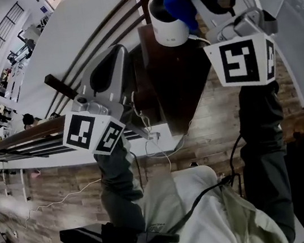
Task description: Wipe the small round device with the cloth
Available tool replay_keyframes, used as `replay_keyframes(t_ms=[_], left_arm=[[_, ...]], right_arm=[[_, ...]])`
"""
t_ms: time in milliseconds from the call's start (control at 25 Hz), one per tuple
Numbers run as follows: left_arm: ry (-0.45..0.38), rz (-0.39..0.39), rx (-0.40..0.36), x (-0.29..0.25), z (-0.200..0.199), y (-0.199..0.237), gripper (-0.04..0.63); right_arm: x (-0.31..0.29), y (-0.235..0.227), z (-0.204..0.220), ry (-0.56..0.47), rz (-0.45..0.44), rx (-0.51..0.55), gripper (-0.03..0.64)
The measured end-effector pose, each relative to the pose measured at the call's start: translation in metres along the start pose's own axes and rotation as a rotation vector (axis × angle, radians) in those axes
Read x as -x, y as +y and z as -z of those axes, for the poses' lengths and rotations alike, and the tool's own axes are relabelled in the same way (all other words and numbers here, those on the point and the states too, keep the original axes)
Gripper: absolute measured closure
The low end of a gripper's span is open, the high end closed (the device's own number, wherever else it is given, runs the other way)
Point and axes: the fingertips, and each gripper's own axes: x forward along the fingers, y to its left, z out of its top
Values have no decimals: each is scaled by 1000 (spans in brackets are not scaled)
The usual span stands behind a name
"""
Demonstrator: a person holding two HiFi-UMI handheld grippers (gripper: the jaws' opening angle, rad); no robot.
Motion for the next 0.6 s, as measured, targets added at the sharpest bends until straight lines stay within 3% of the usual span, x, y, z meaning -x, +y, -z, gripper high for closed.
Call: replay_keyframes(t_ms=[240, 440, 600], left_arm=[[-6, 15, -3, 1, -3, -1, 594], [-13, 28, -3, 2, -3, 0, 594], [-21, 36, 10, 3, -4, -1, 594]], right_arm=[[-29, 23, -36, 52, -41, 345, 561], [-25, 37, -42, 79, -27, 466, 561], [-12, 62, -52, 44, -105, 489, 561]])
